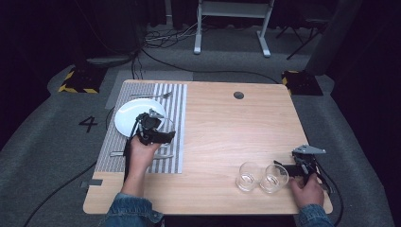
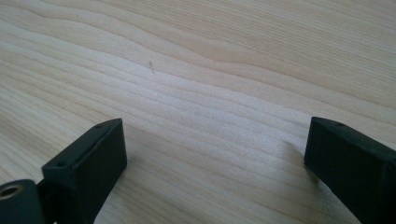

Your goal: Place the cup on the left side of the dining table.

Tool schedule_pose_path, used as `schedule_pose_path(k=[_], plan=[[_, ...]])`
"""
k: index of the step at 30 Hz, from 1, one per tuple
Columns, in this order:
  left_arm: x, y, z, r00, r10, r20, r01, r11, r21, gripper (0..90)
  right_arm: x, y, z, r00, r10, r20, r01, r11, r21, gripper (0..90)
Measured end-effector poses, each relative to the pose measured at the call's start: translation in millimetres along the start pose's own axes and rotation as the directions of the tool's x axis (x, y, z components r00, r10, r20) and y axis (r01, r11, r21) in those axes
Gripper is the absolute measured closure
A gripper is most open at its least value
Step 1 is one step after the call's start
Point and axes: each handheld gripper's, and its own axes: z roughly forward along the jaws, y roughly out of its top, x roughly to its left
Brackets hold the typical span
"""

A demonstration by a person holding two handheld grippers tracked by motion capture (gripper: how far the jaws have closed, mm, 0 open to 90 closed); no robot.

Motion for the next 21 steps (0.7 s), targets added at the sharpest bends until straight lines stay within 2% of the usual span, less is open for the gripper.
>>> schedule_pose_path(k=[8, 19, 21], plan=[[7.8, -2.3, 10.3, 0.9999, -0.014, -0.001, 0.014, 0.9993, 0.036, 19.0, 0.0, 0.0, 0.0, 1.0000, 0.000, 0.000, 0.000, 1.000, 0.000, 6.1], [7.0, -2.4, 22.2, 0.9999, -0.005, -0.010, 0.005, 0.9986, 0.052, 19.0, 0.0, 0.0, 0.0, 1.0000, 0.000, 0.000, 0.000, 1.000, 0.000, 6.1], [7.7, -3.6, 23.0, 0.9999, -0.014, -0.009, 0.014, 0.9988, 0.047, 19.0, 0.0, 0.0, 0.0, 1.0000, 0.000, 0.000, 0.000, 1.000, 0.000, 6.1]])
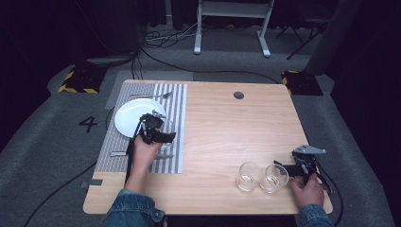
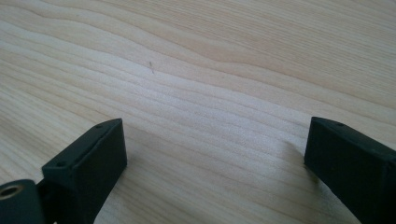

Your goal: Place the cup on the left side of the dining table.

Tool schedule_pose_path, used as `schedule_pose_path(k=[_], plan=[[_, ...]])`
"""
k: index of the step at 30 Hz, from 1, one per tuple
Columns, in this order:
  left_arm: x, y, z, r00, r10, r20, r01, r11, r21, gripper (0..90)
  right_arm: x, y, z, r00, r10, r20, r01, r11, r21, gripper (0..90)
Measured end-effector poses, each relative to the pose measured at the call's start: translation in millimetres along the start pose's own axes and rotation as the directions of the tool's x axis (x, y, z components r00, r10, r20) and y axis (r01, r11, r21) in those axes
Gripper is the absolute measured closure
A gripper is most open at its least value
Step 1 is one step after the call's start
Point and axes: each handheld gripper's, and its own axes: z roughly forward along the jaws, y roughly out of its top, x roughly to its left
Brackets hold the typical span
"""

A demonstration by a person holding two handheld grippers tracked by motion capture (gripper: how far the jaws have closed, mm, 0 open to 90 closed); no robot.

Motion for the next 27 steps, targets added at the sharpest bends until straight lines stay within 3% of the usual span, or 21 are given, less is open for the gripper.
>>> schedule_pose_path(k=[6, 9, 15, 20, 27], plan=[[2.0, -3.1, -1.1, 0.9999, -0.013, 0.010, 0.013, 0.9999, -0.006, 18.8, -0.1, 0.0, 0.0, 1.0000, -0.001, 0.000, 0.001, 1.000, 0.000, 6.1], [0.8, -4.1, -2.1, 0.9997, 0.023, 0.005, -0.023, 0.9996, 0.016, 18.6, 0.0, 0.0, 0.0, 1.0000, 0.000, 0.000, 0.000, 1.000, 0.000, 6.1], [-1.2, -5.3, -4.2, 0.9996, 0.029, 0.002, -0.029, 0.9995, 0.011, 17.8, 0.0, 0.0, 0.0, 1.0000, -0.001, 0.000, 0.001, 1.000, 0.000, 6.1], [2.0, -6.5, -11.2, 0.9990, 0.027, 0.037, -0.026, 0.9993, -0.026, 15.2, -0.1, 0.0, 0.0, 1.0000, -0.001, 0.001, 0.001, 1.000, 0.000, 6.1], [-0.2, -10.3, -38.7, 0.9996, 0.019, 0.023, -0.017, 0.9943, -0.105, 11.6, 0.1, 0.0, 0.0, 1.0000, 0.000, 0.000, 0.000, 1.000, 0.000, 6.1]])
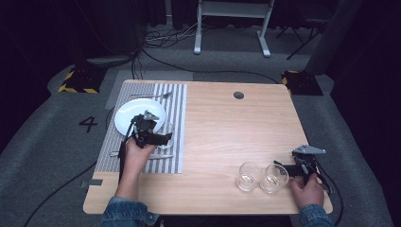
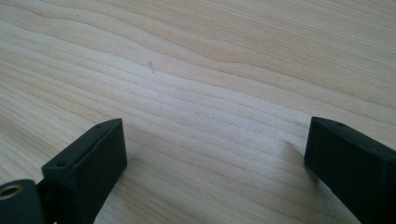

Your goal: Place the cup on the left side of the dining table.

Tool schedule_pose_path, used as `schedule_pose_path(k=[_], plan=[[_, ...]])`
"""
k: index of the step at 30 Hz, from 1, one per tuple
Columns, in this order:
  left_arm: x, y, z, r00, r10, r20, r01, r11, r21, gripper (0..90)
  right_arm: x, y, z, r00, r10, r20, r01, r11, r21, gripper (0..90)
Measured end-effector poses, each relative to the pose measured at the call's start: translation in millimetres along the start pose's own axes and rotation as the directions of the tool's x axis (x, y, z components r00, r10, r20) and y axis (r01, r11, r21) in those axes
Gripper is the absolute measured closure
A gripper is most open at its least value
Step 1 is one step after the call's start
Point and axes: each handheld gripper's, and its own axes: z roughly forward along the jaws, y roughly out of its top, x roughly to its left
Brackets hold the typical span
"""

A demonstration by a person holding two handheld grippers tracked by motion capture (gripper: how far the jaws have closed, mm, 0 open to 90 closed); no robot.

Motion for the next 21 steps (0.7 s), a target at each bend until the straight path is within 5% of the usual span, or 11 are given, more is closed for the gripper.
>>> schedule_pose_path(k=[8, 16, 21], plan=[[-10.0, -5.4, -37.5, 0.9999, -0.008, -0.013, 0.006, 0.9960, -0.089, 12.0, 0.1, 0.0, 0.0, 1.0000, 0.001, 0.000, -0.001, 1.000, 0.000, 6.1], [-13.7, -18.7, -68.5, 0.9995, -0.027, 0.020, 0.029, 0.9929, -0.116, 13.7, 0.1, 0.0, 0.0, 1.0000, 0.000, 0.000, 0.000, 1.000, 0.000, 6.1], [-12.3, -32.9, -83.4, 0.9991, -0.044, 0.000, 0.043, 0.9924, -0.115, 13.9, 0.2, 0.0, 0.0, 1.0000, 0.001, 0.000, -0.001, 1.000, 0.000, 6.1]])
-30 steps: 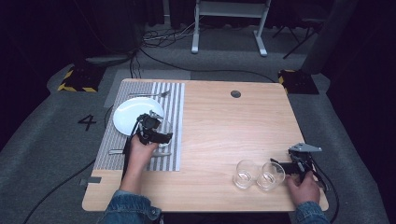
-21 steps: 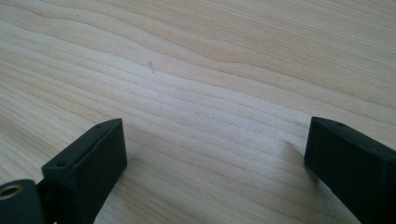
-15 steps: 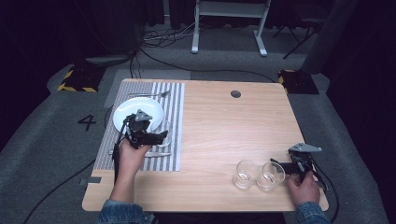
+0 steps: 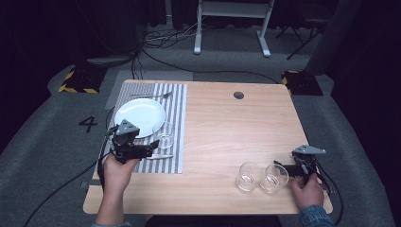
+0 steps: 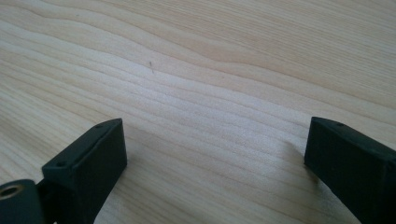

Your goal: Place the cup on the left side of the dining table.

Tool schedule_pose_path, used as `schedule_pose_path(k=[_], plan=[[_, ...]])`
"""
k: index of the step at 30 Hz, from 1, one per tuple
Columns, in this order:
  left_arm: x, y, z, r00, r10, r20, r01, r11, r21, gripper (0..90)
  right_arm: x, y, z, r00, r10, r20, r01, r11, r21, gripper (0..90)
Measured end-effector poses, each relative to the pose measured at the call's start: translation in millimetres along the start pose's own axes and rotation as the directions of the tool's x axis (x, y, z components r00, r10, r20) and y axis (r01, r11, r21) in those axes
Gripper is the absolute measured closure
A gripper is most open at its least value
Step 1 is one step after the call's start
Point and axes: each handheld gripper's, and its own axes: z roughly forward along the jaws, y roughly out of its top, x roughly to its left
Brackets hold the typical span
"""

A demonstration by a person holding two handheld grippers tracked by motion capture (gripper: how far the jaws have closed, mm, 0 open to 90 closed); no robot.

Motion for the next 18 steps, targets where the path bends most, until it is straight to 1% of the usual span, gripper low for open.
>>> schedule_pose_path(k=[1, 2, 3, 4, 5, 8, 9, 11, 14, 16, 17, 18], plan=[[0.4, -2.0, -3.3, 1.0000, -0.003, -0.003, 0.003, 1.0000, 0.001, 13.9, 0.0, 0.0, 0.0, 1.0000, -0.001, 0.000, 0.001, 1.000, 0.000, 6.1], [0.4, -2.0, -3.3, 1.0000, -0.003, -0.003, 0.003, 1.0000, 0.001, 13.9, -0.1, 0.0, 0.0, 1.0000, -0.001, 0.000, 0.001, 1.000, 0.000, 6.1], [0.4, -5.9, -9.2, 0.9999, -0.011, -0.011, 0.011, 0.9999, -0.005, 13.9, 0.0, 0.0, 0.0, 1.0000, 0.000, 0.000, 0.000, 1.000, 0.000, 6.1], [0.4, -5.9, -9.2, 0.9999, -0.011, -0.011, 0.011, 0.9999, -0.005, 13.9, 0.0, 0.0, 0.0, 1.0000, 0.000, 0.000, 0.000, 1.000, 0.000, 6.1], [0.5, -9.4, -14.5, 0.9998, -0.012, -0.017, 0.012, 0.9999, -0.009, 14.0, -0.1, 0.0, 0.0, 1.0000, -0.001, 0.000, 0.001, 1.000, 0.000, 6.1], [1.0, -12.9, -19.7, 0.9997, -0.007, -0.023, 0.007, 1.0000, -0.007, 14.1, -0.1, 0.0, 0.0, 1.0000, -0.001, 0.000, 0.001, 1.000, 0.000, 6.1], [1.0, -14.7, -22.1, 0.9996, -0.011, -0.025, 0.011, 0.9999, -0.006, 14.2, 0.0, 0.0, 0.0, 1.0000, 0.000, 0.000, 0.000, 1.000, 0.000, 6.1], [2.5, -20.7, -28.6, 0.9988, -0.017, -0.046, 0.016, 0.9998, -0.008, 14.2, 0.0, 0.0, 0.0, 1.0000, 0.000, 0.000, 0.000, 1.000, 0.000, 6.1], [5.0, -25.5, -31.5, 0.9985, -0.023, -0.049, 0.023, 0.9997, 0.000, 14.1, -0.1, 0.0, 0.0, 1.0000, -0.001, 0.000, 0.001, 1.000, 0.000, 6.1], [7.4, -30.3, -34.8, 0.9977, -0.037, -0.057, 0.037, 0.9993, 0.006, 14.1, -0.1, 0.0, 0.0, 1.0000, 0.000, 0.000, 0.000, 1.000, 0.000, 6.1], [8.8, -34.3, -39.1, 0.9969, -0.047, -0.062, 0.048, 0.9988, 0.005, 14.1, -0.1, 0.1, 0.0, 1.0000, 0.000, 0.000, 0.000, 1.000, 0.000, 6.1], [8.8, -34.3, -39.1, 0.9969, -0.047, -0.062, 0.048, 0.9988, 0.005, 14.1, -0.1, 0.1, 0.0, 1.0000, 0.000, 0.000, 0.000, 1.000, 0.000, 6.1]])
